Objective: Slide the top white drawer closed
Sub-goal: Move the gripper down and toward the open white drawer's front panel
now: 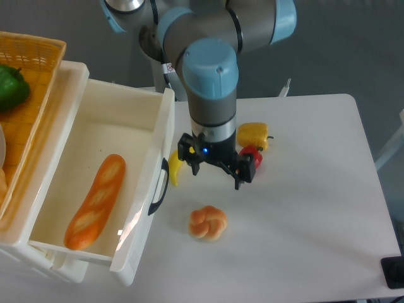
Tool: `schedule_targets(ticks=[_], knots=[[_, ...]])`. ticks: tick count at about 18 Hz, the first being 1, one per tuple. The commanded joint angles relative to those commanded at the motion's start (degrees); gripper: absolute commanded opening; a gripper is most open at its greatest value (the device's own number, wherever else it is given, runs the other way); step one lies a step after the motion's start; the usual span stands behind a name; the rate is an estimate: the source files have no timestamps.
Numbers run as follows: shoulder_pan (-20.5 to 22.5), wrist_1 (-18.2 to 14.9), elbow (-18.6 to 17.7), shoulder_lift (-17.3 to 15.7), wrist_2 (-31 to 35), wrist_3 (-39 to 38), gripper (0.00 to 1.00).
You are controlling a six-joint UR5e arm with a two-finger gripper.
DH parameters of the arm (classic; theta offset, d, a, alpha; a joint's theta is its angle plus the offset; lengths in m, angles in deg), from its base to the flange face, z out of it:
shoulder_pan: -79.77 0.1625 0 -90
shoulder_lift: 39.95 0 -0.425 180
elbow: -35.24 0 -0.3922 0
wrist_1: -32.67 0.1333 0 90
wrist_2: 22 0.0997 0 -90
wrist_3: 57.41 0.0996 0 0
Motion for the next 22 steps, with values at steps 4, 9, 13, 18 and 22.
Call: schedule_targets(ticks=[4, 9, 13, 18, 22], knots=[[0.1, 0.1, 0.3, 1.5, 0.0, 0.0, 1.0], [0.1, 1.0, -1.1, 3.1, 2.2, -2.2, 1.0], [0.2, 1.0, -2.1, 3.5, 2.1, -5.1, 1.0], [-0.3, 1.1, -3.7, 3.0, 2.4, -6.3, 1.0], [-0.4, 1.1, -4.0, 3.4, 1.9, -12.6, 1.0]])
